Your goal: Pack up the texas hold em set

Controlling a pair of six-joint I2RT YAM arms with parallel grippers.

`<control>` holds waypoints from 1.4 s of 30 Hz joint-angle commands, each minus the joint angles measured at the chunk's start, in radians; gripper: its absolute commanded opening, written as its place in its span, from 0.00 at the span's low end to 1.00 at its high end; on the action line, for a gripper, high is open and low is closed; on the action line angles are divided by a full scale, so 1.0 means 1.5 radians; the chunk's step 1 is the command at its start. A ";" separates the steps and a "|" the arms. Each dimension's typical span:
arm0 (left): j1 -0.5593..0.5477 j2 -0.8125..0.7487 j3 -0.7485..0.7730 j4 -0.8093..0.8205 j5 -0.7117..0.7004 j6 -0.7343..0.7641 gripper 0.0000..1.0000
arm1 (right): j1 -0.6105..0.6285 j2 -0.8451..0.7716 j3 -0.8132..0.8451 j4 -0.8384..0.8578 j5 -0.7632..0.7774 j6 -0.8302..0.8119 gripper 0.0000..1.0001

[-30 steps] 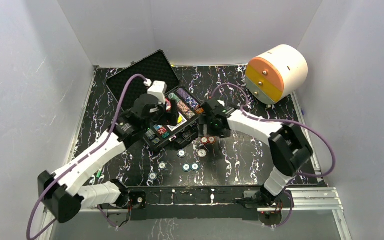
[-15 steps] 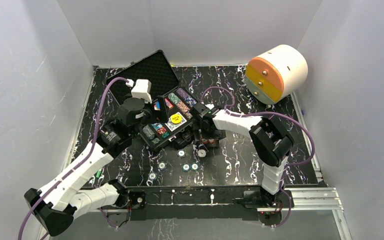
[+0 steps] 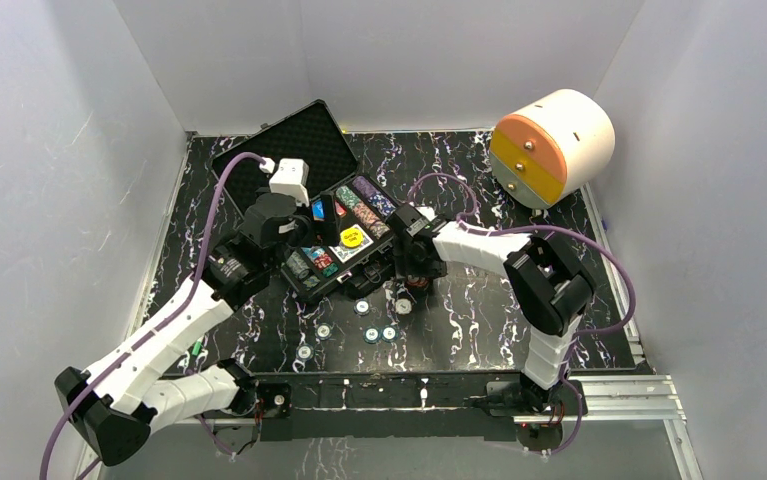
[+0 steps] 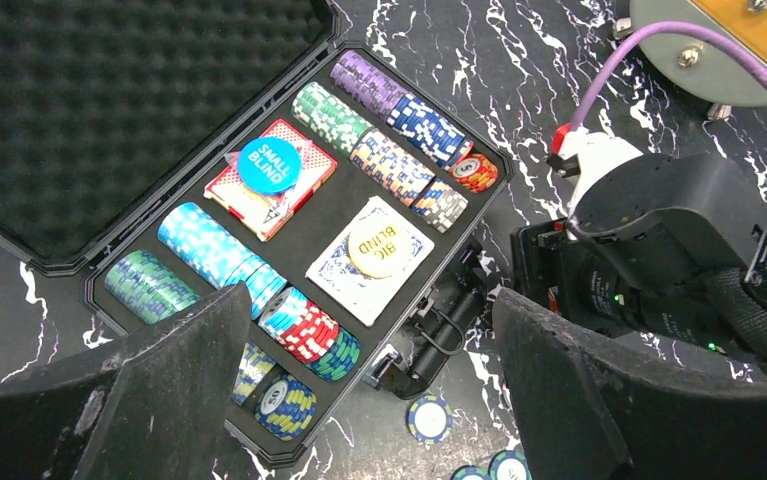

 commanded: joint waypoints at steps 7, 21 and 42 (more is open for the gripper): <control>0.001 0.014 0.034 -0.005 -0.007 -0.009 0.90 | -0.017 -0.042 -0.030 -0.008 0.033 0.012 0.68; 0.001 0.025 0.044 -0.005 -0.004 -0.007 0.90 | -0.028 -0.023 -0.008 0.021 -0.012 -0.005 0.74; 0.001 0.020 0.026 0.001 -0.010 -0.019 0.91 | -0.027 0.020 -0.005 -0.053 -0.045 -0.018 0.53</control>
